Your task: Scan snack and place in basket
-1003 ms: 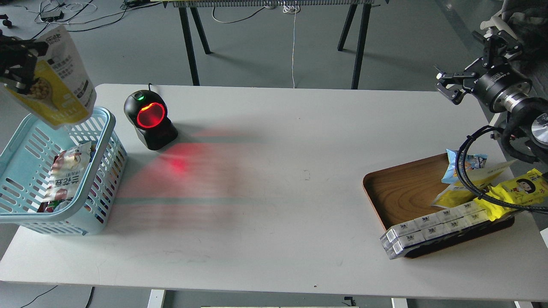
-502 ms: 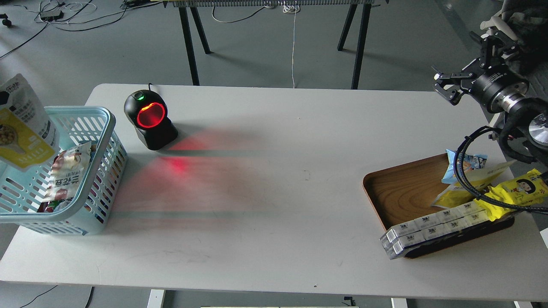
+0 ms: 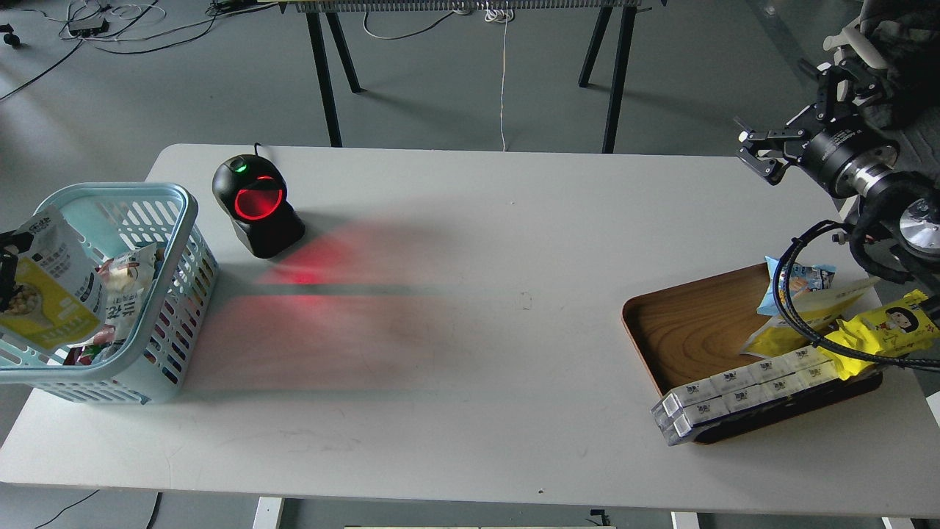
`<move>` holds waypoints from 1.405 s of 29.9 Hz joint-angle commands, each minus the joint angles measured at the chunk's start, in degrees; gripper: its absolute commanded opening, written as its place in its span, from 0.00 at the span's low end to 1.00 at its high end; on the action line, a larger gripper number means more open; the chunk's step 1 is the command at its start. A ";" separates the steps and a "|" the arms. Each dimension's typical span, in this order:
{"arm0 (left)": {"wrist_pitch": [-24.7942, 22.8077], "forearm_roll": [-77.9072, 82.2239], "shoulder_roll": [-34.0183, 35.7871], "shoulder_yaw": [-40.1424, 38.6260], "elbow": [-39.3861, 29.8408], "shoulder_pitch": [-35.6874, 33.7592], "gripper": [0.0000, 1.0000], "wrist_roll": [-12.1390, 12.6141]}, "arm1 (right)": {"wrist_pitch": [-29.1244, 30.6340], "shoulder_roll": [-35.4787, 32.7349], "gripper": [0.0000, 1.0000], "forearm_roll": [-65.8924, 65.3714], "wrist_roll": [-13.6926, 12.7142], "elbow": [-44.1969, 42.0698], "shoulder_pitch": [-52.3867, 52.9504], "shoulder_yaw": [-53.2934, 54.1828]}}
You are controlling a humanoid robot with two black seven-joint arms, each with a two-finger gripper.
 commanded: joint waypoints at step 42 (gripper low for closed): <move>-5.03 -58.69 -38.03 -43.80 12.63 -1.17 0.99 8.39 | 0.17 -2.33 0.99 -0.75 0.08 4.99 0.09 4.66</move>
